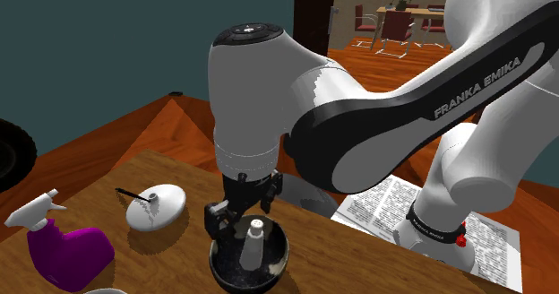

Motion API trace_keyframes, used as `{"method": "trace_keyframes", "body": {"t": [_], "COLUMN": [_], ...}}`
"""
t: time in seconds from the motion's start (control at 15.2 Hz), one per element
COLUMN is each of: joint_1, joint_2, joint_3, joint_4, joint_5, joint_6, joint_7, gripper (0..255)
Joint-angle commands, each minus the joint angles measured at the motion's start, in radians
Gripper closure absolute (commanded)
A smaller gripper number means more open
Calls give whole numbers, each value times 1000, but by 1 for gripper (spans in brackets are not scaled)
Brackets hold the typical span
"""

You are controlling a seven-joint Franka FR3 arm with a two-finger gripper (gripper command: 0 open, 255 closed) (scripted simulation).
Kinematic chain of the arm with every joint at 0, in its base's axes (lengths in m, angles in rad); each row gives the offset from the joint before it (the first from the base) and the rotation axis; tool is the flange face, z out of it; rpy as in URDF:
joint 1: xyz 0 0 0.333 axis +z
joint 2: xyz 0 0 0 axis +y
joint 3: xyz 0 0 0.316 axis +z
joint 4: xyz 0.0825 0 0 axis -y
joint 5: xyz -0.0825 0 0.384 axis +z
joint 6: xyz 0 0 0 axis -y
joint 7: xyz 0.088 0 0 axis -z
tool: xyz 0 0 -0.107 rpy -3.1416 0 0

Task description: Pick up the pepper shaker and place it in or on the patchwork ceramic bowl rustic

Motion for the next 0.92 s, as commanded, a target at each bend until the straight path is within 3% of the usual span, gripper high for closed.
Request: {"method": "trace_keyframes", "body": {"t": [0.0, 0.33, 0.86], "joint_1": [0, 7, 8], "joint_2": [0, -56, -56], "joint_3": [0, -27, -27], "joint_4": [0, 83, 83], "joint_5": [0, 29, 28], "joint_6": [0, -131, -131], "joint_7": [0, -24, -24], "gripper": [0, 0, 0]}}
